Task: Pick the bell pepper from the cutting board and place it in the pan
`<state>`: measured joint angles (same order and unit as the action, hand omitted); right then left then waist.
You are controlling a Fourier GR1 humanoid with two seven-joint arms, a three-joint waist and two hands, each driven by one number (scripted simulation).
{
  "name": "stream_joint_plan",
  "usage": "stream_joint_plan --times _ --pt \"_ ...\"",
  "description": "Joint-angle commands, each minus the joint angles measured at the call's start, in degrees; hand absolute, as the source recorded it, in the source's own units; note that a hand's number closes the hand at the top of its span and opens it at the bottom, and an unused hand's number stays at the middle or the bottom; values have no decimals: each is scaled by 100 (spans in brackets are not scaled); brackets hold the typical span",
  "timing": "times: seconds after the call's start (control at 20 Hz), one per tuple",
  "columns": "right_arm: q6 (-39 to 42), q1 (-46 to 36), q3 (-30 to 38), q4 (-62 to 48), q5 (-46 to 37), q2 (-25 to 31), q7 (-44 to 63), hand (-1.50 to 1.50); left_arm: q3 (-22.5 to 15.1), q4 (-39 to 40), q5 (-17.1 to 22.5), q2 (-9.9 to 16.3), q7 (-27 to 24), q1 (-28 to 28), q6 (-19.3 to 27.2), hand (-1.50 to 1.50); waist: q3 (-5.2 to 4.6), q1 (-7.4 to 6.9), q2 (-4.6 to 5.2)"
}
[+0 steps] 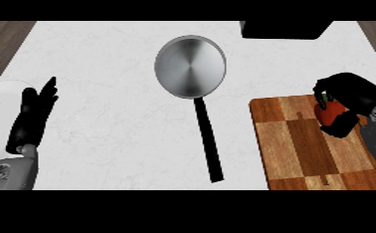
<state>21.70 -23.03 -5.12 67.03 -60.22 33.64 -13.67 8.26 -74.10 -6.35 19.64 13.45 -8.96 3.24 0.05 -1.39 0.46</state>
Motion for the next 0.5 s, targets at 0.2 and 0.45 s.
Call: stream_joint_plan --times 0.2,0.45 --pt "-259 -1600 55 -1960 213 546 -2425 150 -152 -68 -35 -79 -55 -128 -94 0 17 -336 91" --pt "-1198 -2119 664 -2556 678 178 -3139 150 -89 29 10 -13 -119 -72 -186 0 22 -292 82"
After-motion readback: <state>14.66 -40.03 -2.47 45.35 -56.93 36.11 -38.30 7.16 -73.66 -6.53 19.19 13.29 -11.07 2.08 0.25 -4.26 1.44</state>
